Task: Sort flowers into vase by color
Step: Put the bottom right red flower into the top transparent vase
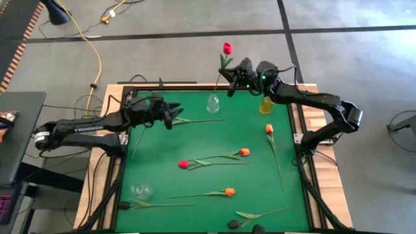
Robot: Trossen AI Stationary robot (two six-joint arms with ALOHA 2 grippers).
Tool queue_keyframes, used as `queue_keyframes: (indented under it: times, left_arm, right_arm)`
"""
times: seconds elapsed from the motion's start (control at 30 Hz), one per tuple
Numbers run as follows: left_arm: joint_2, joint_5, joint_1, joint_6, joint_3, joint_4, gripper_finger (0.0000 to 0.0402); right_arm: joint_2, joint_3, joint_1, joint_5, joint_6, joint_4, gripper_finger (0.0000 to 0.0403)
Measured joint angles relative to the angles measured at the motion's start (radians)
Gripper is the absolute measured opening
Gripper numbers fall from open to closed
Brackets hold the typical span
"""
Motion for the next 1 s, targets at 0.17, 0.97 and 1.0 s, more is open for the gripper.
queue_keyframes:
  times: [0.17, 0.97, 1.0]
  left_arm:
    - [0.016, -0.004, -0.004, -0.001, 0.000, 0.007, 0.0165]
    - [0.016, -0.022, -0.004, 0.011, 0.000, 0.010, 0.0165]
    - [0.016, -0.022, -0.004, 0.011, 0.000, 0.010, 0.0165]
  right_arm:
    - [0.000, 0.000, -0.006, -0.003, 0.004, -0.007, 0.0035]
    - [0.000, 0.000, 0.010, -0.002, 0.005, -0.056, 0.0035]
    - [0.000, 0.000, 0.009, -0.002, 0.005, -0.056, 0.0035]
